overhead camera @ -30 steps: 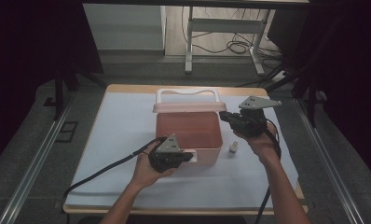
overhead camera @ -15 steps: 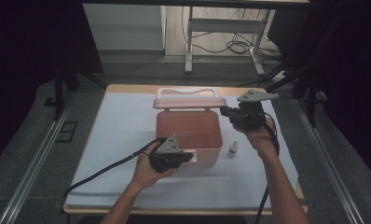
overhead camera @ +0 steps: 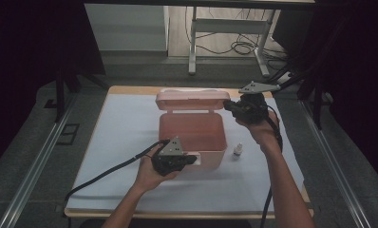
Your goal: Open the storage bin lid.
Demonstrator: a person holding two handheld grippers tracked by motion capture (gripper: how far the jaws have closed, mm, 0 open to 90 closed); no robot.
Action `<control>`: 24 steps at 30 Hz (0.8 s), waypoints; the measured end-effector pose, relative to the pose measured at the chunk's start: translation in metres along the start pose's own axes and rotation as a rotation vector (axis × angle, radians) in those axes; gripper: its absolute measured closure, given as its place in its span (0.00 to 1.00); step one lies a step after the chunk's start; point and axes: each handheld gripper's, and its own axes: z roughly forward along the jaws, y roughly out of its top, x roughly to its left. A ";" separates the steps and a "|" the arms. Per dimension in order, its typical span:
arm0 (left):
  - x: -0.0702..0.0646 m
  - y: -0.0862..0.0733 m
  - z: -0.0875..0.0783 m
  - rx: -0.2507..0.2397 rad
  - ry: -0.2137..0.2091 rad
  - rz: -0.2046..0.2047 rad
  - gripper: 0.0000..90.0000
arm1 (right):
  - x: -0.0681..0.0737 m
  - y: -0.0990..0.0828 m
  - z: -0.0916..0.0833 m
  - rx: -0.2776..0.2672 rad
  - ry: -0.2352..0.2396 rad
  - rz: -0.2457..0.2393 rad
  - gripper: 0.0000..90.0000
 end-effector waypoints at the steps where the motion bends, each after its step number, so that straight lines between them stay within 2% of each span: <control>1: 0.000 0.000 0.000 0.000 0.000 0.001 1.00 | 0.000 0.001 0.001 0.000 -0.001 0.000 0.97; 13: -0.002 -0.001 0.000 -0.003 0.011 0.007 1.00 | -0.013 0.011 0.020 0.022 -0.017 0.028 0.97; 24: -0.002 -0.003 0.001 -0.017 0.007 -0.006 1.00 | -0.022 0.018 0.035 0.036 -0.037 0.044 0.97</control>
